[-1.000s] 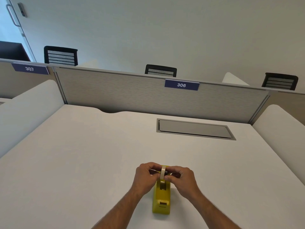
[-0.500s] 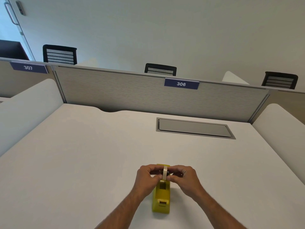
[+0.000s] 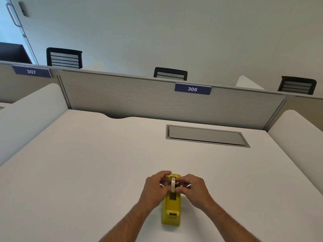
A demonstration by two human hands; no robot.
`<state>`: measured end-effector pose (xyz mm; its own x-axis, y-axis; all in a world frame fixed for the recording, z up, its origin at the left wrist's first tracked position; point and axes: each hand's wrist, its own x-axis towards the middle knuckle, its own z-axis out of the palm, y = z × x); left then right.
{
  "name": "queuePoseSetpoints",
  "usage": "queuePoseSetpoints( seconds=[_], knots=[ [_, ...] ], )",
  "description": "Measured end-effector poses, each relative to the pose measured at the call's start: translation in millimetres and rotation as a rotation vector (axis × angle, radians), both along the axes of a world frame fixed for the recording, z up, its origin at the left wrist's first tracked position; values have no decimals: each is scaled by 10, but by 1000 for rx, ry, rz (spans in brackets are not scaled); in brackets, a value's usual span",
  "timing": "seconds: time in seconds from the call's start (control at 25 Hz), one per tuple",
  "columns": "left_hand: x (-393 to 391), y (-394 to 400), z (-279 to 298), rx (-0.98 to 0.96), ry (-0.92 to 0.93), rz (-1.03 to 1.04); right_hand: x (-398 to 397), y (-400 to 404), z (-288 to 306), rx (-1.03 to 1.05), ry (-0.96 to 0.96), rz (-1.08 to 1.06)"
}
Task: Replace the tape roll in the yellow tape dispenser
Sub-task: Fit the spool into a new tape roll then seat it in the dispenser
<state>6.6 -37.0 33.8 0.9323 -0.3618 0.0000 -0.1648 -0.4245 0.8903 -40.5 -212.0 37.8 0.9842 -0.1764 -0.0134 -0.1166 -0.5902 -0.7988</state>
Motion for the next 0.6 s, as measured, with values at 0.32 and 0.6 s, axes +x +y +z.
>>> queuePoseSetpoints(
  seconds=[0.32,0.6],
  knots=[
    [-10,4,-19,91,-51,-28,23,-2,-48,-56,21,28],
    [13,11,-73,127,-93,-48,35,-5,-28,-119,30,40]
  ],
)
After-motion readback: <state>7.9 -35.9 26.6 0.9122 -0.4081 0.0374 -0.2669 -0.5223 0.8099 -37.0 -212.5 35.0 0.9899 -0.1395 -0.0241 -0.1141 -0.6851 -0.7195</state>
